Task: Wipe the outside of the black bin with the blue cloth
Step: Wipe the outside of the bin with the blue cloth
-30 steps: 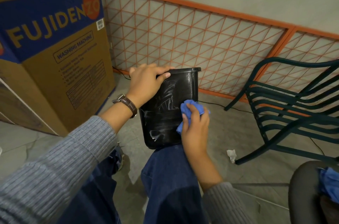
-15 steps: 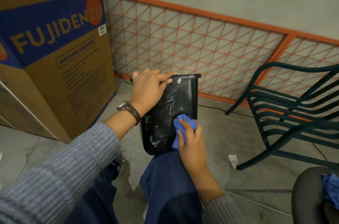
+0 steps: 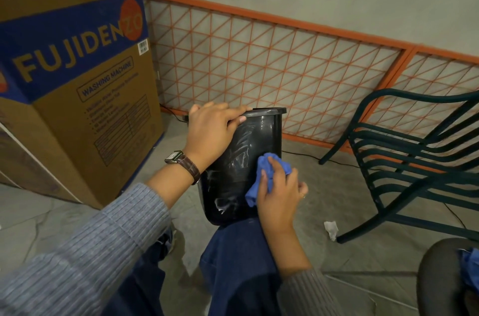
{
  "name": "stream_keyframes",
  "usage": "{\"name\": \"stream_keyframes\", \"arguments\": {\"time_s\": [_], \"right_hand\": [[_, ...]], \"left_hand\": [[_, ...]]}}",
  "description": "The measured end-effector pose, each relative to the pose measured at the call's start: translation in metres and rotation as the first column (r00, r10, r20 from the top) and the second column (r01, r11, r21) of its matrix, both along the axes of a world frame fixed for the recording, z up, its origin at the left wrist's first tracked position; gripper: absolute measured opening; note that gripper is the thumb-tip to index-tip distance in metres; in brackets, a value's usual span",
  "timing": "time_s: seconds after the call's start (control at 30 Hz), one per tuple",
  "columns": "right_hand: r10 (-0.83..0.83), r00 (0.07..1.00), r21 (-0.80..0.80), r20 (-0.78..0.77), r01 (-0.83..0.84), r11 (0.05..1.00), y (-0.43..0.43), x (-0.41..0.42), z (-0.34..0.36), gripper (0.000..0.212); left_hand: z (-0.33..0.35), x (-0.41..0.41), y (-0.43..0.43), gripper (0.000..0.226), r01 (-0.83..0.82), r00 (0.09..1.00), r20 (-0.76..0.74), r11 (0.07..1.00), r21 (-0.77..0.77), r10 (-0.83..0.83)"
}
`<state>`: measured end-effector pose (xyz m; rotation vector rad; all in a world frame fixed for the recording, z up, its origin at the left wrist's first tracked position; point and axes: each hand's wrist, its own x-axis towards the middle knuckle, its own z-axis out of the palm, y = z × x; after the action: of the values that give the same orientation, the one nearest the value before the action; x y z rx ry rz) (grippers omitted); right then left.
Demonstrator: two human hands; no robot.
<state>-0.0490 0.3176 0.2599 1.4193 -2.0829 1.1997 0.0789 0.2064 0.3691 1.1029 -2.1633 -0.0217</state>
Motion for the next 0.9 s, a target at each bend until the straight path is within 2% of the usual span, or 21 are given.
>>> {"name": "stream_keyframes", "arguments": {"time_s": [0.07,0.17,0.23,0.3,0.33,0.37,0.47,0.5,0.6,0.7,0.73,0.83,0.9], "right_hand": [[0.019,0.991,-0.080,0.135,-0.008,0.997,-0.011,0.007,0.008,0.034],[0.129,0.982,-0.120,0.137,-0.113,0.986,-0.012,0.012,0.006,0.034],[0.181,0.983,-0.038,-0.007,-0.181,0.983,-0.002,0.005,-0.003,0.035],[0.180,0.960,0.058,-0.215,-0.172,0.983,0.007,-0.007,-0.009,0.033],[0.172,0.953,0.071,-0.249,-0.159,0.985,0.008,-0.013,-0.008,0.032],[0.161,0.962,0.062,-0.222,-0.151,0.987,0.006,-0.017,-0.003,0.031],[0.134,0.991,-0.062,0.008,-0.133,0.989,-0.009,-0.008,0.015,0.031],[0.126,0.991,-0.090,0.042,-0.122,0.988,-0.012,-0.001,0.019,0.031],[0.160,0.984,-0.084,-0.073,-0.166,0.983,-0.010,0.009,0.012,0.030],[0.230,0.943,0.008,-0.241,-0.235,0.972,-0.001,-0.008,0.002,0.032],[0.217,0.944,0.023,-0.248,-0.218,0.976,0.000,-0.016,0.003,0.032],[0.186,0.978,-0.035,-0.095,-0.190,0.981,-0.008,-0.019,0.014,0.031],[0.190,0.980,-0.076,-0.057,-0.194,0.978,-0.010,-0.010,0.017,0.030]], "left_hand": [[0.001,0.000,0.001,0.030,0.003,1.000,-0.009,1.000,-0.001,-0.003],[0.002,0.001,0.002,0.029,0.008,1.000,-0.026,1.000,-0.003,-0.008],[0.003,0.003,0.003,0.028,0.009,0.999,-0.036,1.000,-0.017,-0.009],[0.001,0.006,0.003,0.028,0.015,0.999,-0.050,1.000,-0.026,-0.017],[0.000,0.007,0.003,0.028,0.018,0.998,-0.059,1.000,-0.025,-0.019],[-0.001,0.008,0.003,0.027,0.018,0.998,-0.066,1.000,-0.018,-0.019],[-0.001,0.007,0.004,0.027,-0.003,0.997,-0.071,1.000,-0.001,0.003],[0.000,0.006,0.005,0.027,-0.010,0.998,-0.068,1.000,-0.004,0.010],[0.002,0.004,0.008,0.026,0.010,0.997,-0.074,1.000,-0.022,-0.012],[0.002,0.004,0.009,0.026,0.036,0.995,-0.087,0.998,-0.058,-0.041],[0.002,0.003,0.009,0.026,0.032,0.996,-0.085,0.997,-0.070,-0.038],[0.003,0.001,0.009,0.025,0.009,0.996,-0.083,0.996,-0.088,-0.016],[0.002,0.000,0.009,0.024,0.006,0.996,-0.093,0.997,-0.080,-0.014]]}}
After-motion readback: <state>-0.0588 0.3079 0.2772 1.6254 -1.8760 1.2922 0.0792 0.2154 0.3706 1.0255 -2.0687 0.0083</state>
